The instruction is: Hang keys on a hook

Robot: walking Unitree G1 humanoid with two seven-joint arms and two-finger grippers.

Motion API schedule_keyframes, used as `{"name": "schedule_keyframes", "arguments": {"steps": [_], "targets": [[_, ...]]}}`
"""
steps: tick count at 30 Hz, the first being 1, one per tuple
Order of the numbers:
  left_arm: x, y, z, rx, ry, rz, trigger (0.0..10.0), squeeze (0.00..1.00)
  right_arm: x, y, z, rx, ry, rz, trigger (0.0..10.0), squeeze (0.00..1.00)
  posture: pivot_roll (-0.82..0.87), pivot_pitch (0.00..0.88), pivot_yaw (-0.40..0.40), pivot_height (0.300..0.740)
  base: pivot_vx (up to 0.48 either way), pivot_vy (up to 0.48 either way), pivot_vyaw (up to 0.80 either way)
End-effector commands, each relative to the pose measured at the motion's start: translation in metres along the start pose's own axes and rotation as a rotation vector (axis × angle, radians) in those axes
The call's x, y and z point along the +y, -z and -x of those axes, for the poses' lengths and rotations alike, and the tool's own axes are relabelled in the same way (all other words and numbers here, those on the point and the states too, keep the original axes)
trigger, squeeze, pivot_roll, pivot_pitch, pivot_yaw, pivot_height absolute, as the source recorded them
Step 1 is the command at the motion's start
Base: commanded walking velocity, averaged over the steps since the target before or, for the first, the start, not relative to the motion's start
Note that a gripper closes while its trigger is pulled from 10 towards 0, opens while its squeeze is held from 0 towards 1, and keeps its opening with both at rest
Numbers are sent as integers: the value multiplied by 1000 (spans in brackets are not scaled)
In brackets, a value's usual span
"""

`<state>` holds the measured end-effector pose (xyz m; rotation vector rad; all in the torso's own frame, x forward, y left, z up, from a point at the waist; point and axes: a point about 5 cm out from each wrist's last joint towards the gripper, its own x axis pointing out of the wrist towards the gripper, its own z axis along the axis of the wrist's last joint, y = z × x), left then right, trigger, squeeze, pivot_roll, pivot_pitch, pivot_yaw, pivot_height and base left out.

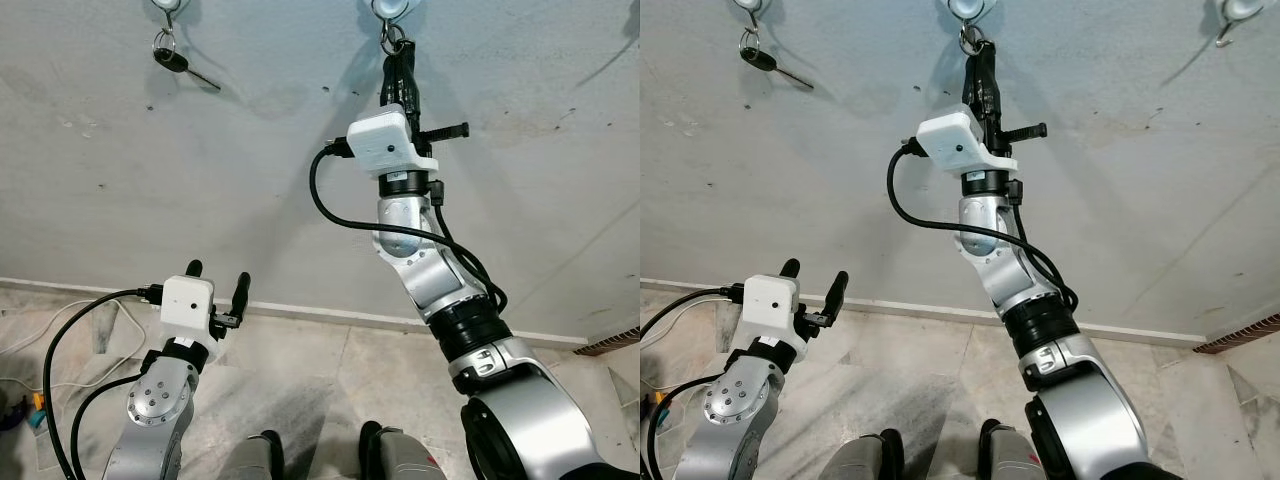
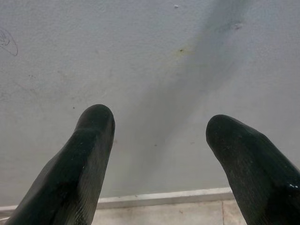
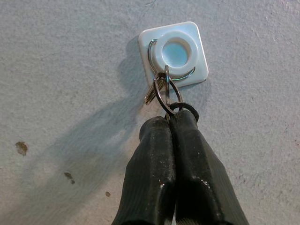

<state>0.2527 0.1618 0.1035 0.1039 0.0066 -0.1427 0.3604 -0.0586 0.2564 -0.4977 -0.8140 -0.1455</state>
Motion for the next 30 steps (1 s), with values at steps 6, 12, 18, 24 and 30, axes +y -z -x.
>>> {"name": "schedule_keyframes", "arguments": {"steps": [6,12,18,24,30], "targets": [[3,1,5,6,-12,-11,10000,0,6,0,-6,14,1,16,10000,0,217,248,51,740,0,0,0],[3,1,6,8,-15,-11,10000,0,4,5,-7,31,12,27,10000,0,221,249,50,740,0,0,0],[2,1,7,10,-14,-10,10000,0,7,13,0,74,-2,42,10000,0,225,253,53,740,0,0,0],[4,2,9,16,-11,-16,10000,0,19,20,11,124,-64,30,10000,0,230,259,59,740,0,0,0],[4,1,10,17,-13,-16,10000,0,25,25,18,156,-109,30,10000,0,230,262,57,740,0,0,0]]}}
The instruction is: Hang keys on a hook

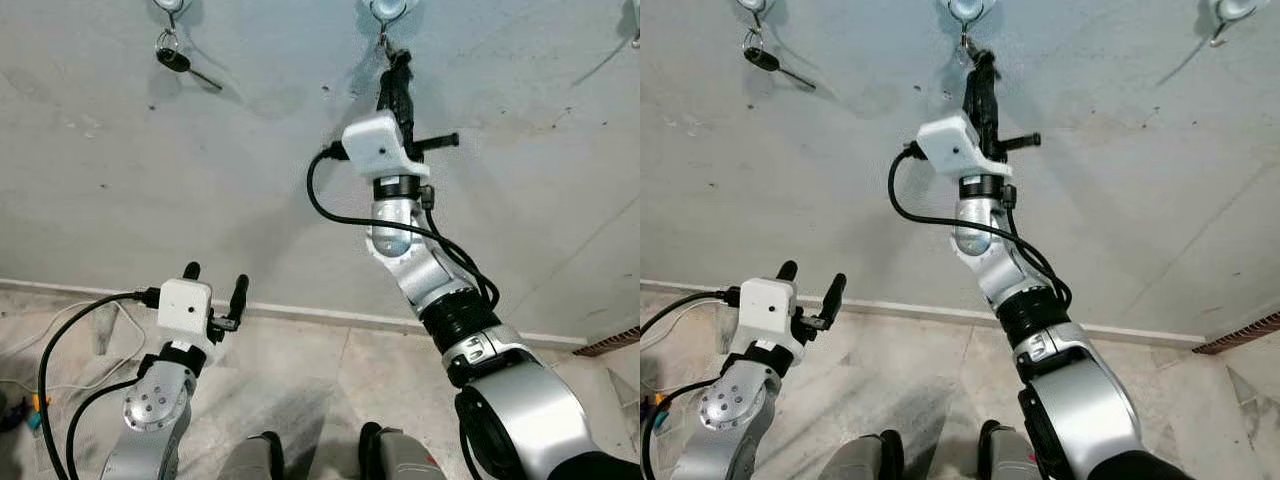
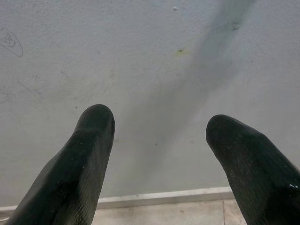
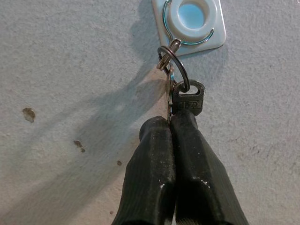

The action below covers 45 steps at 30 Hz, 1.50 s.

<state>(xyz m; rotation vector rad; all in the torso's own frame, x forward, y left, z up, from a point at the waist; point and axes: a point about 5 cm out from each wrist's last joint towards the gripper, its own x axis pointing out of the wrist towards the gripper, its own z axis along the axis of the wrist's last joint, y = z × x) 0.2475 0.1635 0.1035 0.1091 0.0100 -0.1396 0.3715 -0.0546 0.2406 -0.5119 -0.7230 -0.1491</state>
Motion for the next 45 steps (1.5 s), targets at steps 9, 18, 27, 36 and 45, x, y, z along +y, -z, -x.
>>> {"name": "schedule_keyframes", "arguments": {"steps": [9,18,27,36,45], "targets": [[2,2,5,17,-11,-6,10000,0,14,18,17,86,-111,18,10000,0,227,265,53,740,0,0,0],[2,2,4,17,-10,-5,10000,0,12,19,19,79,-116,-14,10000,1000,220,262,53,740,0,0,0],[1,3,3,17,-9,-2,10000,0,9,20,19,70,-116,-23,10000,1000,213,260,50,740,0,0,0],[-2,4,-1,15,-7,7,10000,0,3,25,27,58,-120,-31,10000,1000,191,243,37,740,0,0,0],[-10,4,-12,-3,1,29,10000,0,-11,43,52,106,-164,-51,10000,1000,145,210,19,740,0,0,0]]}}
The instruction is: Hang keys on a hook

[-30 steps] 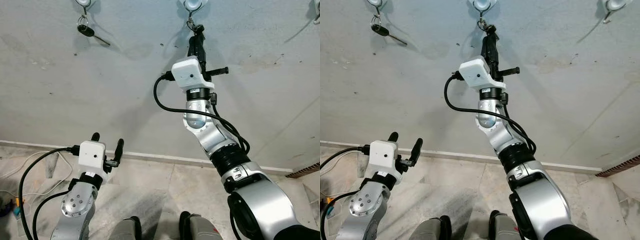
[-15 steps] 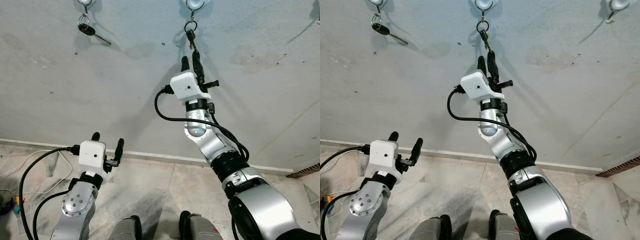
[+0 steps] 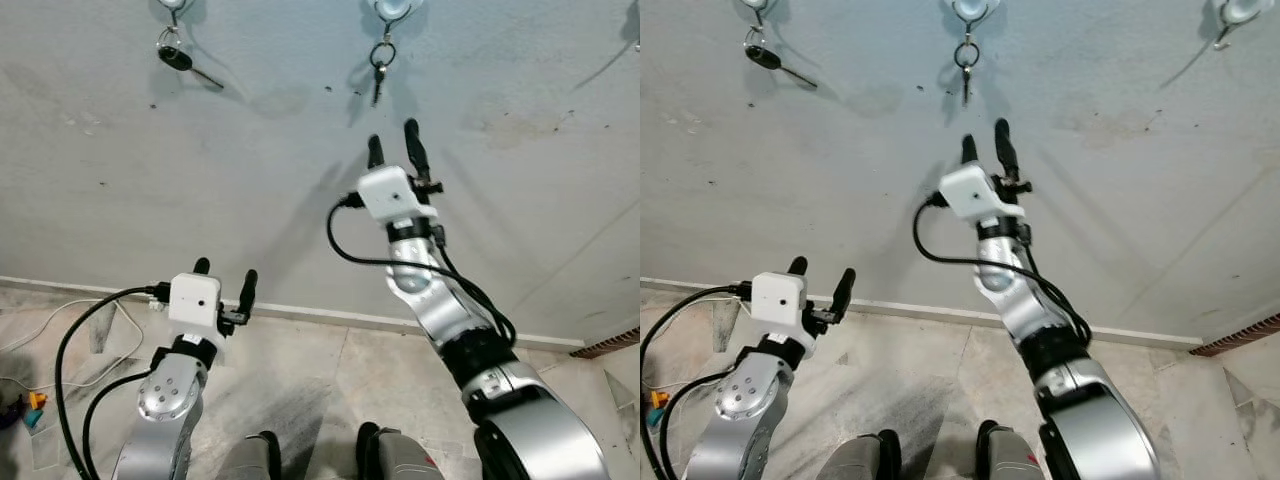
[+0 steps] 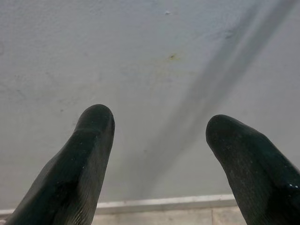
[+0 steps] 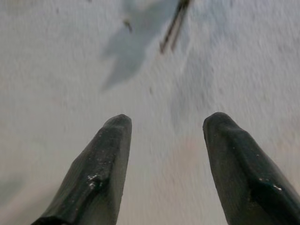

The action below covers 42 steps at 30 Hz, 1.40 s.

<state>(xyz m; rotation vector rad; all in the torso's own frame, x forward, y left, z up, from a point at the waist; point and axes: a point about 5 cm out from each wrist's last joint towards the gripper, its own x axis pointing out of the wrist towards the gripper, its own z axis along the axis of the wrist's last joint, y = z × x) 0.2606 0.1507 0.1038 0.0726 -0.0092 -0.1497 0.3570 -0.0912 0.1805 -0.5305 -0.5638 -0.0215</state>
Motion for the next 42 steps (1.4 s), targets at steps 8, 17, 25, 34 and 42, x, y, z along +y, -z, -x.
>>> {"name": "schedule_keyframes", "arguments": {"steps": [8,17,25,34,42], "targets": [[-1,7,-5,9,-2,11,10000,0,-12,4,30,21,-62,-81,10000,1000,82,155,11,740,0,0,0],[4,17,-7,39,-75,-1,10000,0,-39,10,56,125,-127,-126,10000,1000,32,134,3,740,0,0,0],[1,26,-4,118,-138,29,10000,0,-40,30,83,316,-151,-293,10000,1000,13,130,-18,740,0,0,0],[-6,28,-7,102,-46,50,10000,0,-23,33,92,477,-187,-491,10000,1000,18,131,-28,740,0,0,0],[-12,27,-5,112,16,74,10000,0,-23,30,86,467,-214,-516,10000,0,31,140,-1,740,0,0,0]]}}
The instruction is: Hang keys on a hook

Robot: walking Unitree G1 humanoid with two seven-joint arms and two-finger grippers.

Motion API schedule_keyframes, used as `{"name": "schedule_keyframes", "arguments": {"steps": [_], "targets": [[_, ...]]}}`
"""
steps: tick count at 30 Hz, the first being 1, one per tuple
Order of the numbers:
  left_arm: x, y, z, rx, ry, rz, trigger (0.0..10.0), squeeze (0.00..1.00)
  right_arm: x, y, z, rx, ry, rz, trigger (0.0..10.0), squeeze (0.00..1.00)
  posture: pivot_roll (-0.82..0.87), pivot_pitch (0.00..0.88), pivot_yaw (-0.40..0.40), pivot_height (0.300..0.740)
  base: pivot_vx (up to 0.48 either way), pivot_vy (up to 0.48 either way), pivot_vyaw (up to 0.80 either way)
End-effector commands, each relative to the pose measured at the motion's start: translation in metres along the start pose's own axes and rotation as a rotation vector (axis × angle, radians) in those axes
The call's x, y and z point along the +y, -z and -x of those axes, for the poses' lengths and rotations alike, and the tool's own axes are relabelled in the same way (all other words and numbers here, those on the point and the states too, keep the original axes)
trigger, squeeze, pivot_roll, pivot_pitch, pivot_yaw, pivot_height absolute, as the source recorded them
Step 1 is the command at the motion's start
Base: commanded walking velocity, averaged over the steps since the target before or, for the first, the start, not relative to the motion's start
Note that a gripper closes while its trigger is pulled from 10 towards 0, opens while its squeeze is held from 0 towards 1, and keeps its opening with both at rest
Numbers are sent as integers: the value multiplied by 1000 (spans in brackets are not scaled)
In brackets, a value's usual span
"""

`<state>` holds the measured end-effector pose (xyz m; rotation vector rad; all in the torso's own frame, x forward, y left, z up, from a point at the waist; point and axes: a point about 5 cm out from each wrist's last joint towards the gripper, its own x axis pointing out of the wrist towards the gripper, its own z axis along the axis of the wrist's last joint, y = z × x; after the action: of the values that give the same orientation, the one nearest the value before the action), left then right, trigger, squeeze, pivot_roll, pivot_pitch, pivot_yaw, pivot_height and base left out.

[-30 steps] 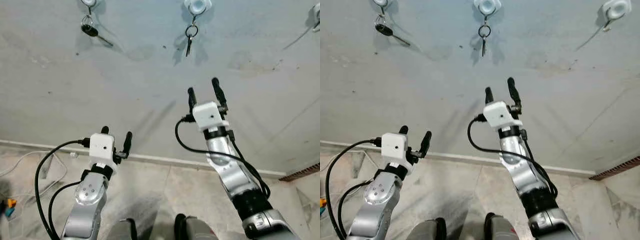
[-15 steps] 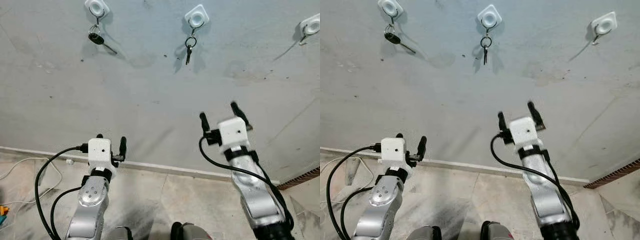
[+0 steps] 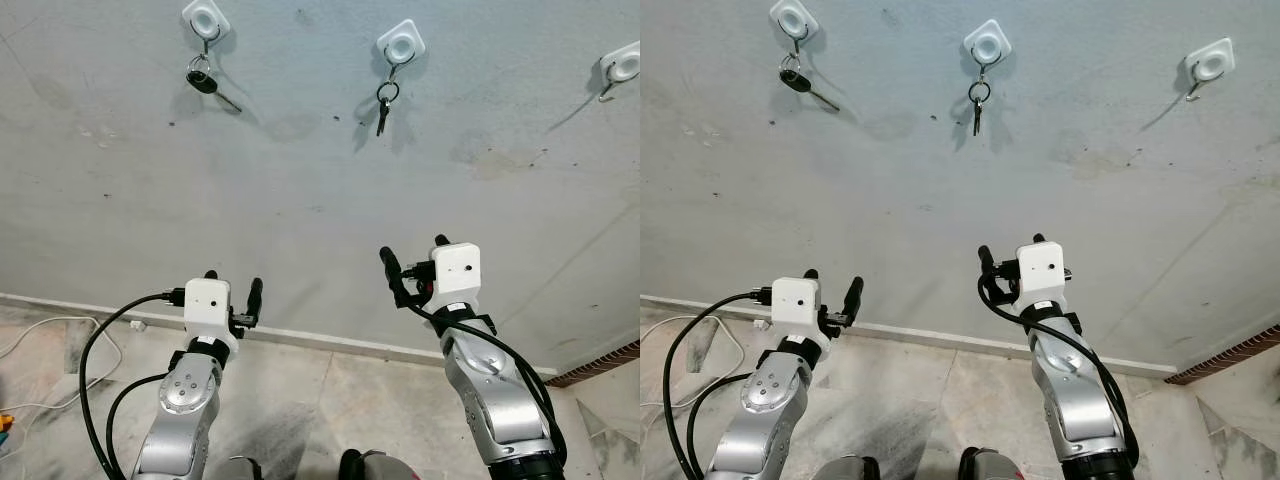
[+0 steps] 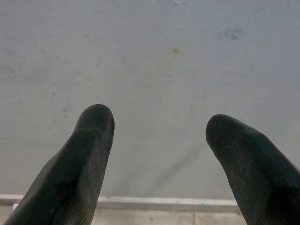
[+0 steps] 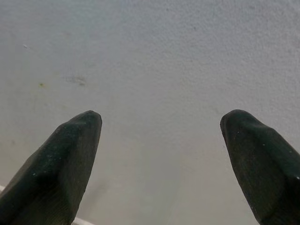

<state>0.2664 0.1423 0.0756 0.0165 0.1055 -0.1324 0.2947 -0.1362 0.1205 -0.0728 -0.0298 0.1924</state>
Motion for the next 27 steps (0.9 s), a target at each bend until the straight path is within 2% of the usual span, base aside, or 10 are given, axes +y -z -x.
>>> {"name": "schedule_keyframes", "arguments": {"steps": [1,4,9,15,27], "targets": [[-3,-1,2,1,37,9,10000,0,-1,-5,-2,-7,3,-3,10000,0,31,140,-1,740,0,0,0],[-3,-4,2,-23,32,-10,10000,0,-1,-4,-3,-4,14,-10,10000,0,31,144,10,740,0,0,-504],[-1,-9,0,-39,46,5,10000,0,-1,-6,-2,6,23,6,10000,0,21,149,8,740,0,0,-755],[-4,-8,-2,-22,33,71,10000,0,-2,-8,-6,12,36,2,10000,0,17,157,-2,740,0,0,-756],[-6,-8,-2,4,62,55,10000,0,-2,-8,-12,20,51,-17,10000,0,28,156,12,740,0,0,-756]]}}
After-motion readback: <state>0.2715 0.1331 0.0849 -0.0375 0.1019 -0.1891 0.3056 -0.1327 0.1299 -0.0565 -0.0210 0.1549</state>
